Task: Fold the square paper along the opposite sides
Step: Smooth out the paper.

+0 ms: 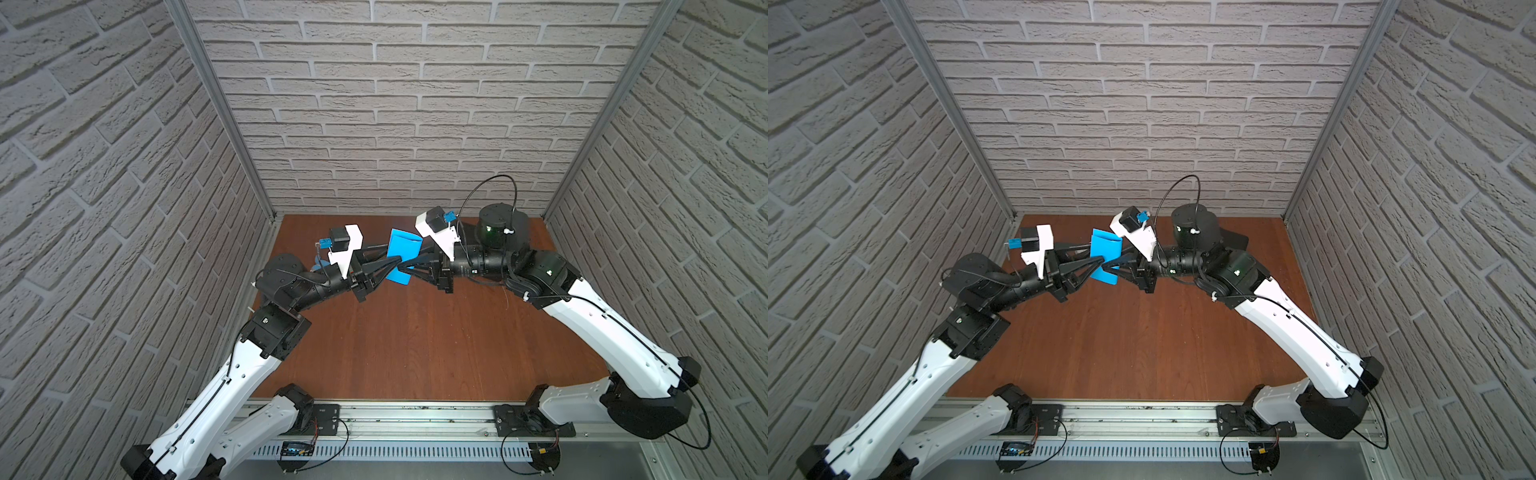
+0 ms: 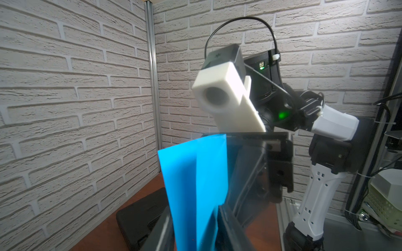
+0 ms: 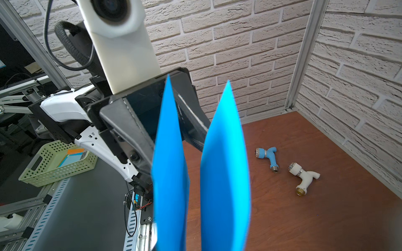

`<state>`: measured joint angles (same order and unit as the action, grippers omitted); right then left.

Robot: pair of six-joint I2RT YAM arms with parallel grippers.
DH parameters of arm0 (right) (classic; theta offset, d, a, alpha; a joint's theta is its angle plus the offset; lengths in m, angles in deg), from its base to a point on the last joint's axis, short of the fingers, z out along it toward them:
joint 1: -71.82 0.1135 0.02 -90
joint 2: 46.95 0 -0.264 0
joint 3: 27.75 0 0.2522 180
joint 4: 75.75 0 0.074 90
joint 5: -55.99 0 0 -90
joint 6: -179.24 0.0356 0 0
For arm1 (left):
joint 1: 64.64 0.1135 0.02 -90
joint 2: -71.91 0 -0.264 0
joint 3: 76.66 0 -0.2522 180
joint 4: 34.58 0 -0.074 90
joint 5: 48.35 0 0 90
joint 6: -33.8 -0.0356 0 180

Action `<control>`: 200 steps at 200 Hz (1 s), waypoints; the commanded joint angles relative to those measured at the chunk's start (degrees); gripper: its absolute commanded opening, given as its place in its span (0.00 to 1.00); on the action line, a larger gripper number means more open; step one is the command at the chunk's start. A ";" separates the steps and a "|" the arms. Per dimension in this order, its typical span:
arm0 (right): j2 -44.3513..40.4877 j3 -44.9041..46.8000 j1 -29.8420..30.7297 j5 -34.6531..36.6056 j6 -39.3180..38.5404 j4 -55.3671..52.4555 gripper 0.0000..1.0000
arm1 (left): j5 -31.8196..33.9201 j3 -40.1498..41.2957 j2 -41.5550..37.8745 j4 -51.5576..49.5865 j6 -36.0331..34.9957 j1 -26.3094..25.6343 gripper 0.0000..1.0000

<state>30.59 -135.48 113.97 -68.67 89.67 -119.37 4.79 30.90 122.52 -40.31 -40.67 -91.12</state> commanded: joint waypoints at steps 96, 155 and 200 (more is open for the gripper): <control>0.34 -1.56 0.92 -1.21 -1.81 -0.44 0.19 | -5.85 -1.97 -1.98 -1.62 -0.46 2.24 0.44; 0.95 -1.82 1.44 -0.87 -2.33 -1.15 0.19 | -6.07 -2.50 -1.27 -0.77 0.18 2.29 0.44; 1.48 -1.91 1.86 -0.42 -2.56 -1.62 0.20 | -5.99 -2.76 -1.67 -1.03 0.45 2.24 0.44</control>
<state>32.10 -135.81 115.06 -68.93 88.16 -121.93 -0.44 29.64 121.34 -43.41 -40.56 -89.21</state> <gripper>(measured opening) 0.197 0.438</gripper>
